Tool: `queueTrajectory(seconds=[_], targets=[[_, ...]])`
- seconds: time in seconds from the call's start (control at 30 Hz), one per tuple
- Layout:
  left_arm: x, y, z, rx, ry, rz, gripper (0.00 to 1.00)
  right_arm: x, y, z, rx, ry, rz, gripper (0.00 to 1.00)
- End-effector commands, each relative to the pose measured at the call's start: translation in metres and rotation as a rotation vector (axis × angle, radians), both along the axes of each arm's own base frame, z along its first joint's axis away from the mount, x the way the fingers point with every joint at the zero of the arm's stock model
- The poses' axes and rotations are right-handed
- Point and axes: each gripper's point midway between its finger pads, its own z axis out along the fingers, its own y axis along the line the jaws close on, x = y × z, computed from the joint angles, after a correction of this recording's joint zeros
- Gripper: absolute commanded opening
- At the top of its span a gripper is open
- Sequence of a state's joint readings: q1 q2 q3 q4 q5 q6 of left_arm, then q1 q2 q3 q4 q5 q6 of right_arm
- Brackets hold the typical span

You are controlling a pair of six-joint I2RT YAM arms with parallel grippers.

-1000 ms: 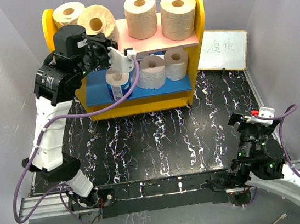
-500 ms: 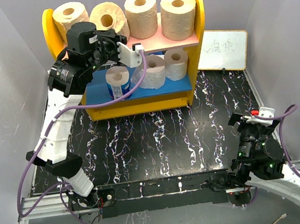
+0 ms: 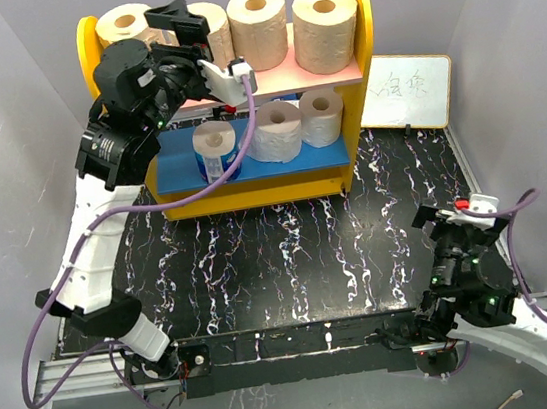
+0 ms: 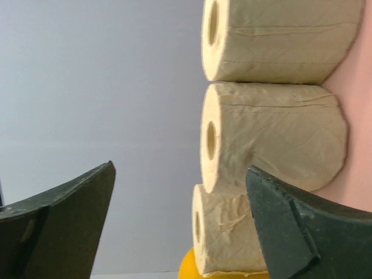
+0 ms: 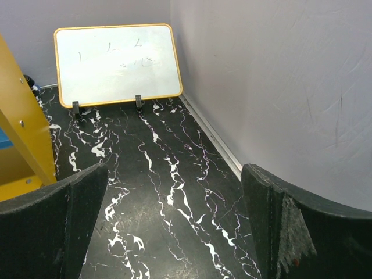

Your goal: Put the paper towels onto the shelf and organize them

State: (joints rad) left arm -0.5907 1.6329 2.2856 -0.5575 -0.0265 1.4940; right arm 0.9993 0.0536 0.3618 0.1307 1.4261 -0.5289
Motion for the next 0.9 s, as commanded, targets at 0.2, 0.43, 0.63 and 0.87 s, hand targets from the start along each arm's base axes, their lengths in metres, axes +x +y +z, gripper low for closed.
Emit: queueTrajectory(seconds=[0.2, 0.43, 0.63, 0.87], targets=[[-0.012, 0.09, -0.056, -0.281, 0.181, 0.469, 0.99, 0.05, 0.082, -0.029, -0.331, 0.303, -0.053, 0.99], [-0.055, 0.105, -0.116, -0.558, 0.316, 0.453, 0.99, 0.068, 0.11, -0.077, -0.601, 0.448, -0.03, 0.99], [-0.075, 0.111, -0.19, -0.685, 0.49, 0.537, 0.99, 0.066, 0.109, -0.094, -0.638, 0.471, 0.03, 0.98], [-0.098, 0.111, -0.255, -0.833, 0.636, 0.551, 0.99, 0.069, 0.122, -0.115, -0.702, 0.516, 0.106, 0.98]])
